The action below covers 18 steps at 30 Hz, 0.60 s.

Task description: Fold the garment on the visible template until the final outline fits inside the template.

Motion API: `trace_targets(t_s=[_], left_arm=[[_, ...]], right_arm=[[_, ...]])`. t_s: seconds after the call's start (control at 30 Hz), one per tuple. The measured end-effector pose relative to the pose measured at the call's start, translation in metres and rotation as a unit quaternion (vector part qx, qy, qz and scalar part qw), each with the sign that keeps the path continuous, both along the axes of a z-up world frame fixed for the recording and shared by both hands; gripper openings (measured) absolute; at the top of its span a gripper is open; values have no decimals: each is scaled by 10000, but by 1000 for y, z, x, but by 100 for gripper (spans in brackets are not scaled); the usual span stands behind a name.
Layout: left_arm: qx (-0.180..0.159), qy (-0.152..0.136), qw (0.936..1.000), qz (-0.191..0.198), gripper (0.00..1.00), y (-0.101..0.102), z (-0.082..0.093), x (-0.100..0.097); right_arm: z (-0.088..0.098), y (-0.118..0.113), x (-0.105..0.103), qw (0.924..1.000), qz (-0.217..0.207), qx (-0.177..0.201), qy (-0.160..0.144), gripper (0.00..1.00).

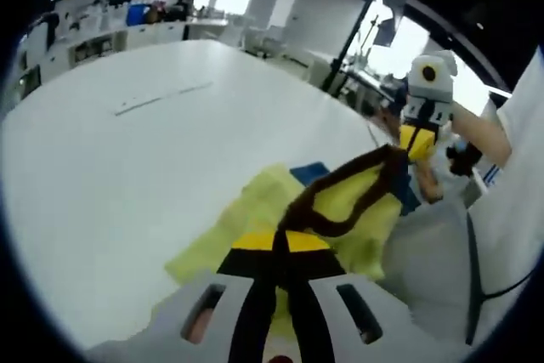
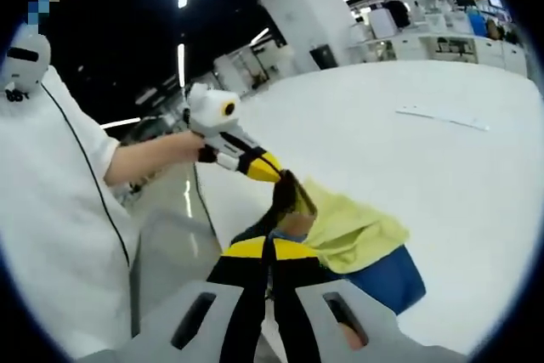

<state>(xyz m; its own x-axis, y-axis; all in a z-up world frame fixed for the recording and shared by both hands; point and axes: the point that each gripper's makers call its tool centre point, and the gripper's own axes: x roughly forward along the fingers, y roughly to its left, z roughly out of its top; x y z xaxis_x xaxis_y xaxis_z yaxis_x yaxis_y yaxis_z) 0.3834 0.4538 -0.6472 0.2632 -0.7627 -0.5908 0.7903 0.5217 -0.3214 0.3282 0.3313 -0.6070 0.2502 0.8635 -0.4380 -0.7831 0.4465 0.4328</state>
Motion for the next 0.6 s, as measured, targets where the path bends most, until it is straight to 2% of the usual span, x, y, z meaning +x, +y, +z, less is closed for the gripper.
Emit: trace_targets(t_s=[0.27, 0.4, 0.6], left_arm=[[-47, -166, 9997, 195, 0, 14, 23, -17], [-64, -239, 9992, 312, 0, 19, 33, -22], [-377, -384, 9972, 523, 0, 19, 60, -26]], right_arm=[[0, -7, 4, 9994, -264, -174, -153, 1], [7, -6, 3, 9991, -319, -135, -258, 1], [25, -4, 4, 9979, -416, -24, -492, 1]])
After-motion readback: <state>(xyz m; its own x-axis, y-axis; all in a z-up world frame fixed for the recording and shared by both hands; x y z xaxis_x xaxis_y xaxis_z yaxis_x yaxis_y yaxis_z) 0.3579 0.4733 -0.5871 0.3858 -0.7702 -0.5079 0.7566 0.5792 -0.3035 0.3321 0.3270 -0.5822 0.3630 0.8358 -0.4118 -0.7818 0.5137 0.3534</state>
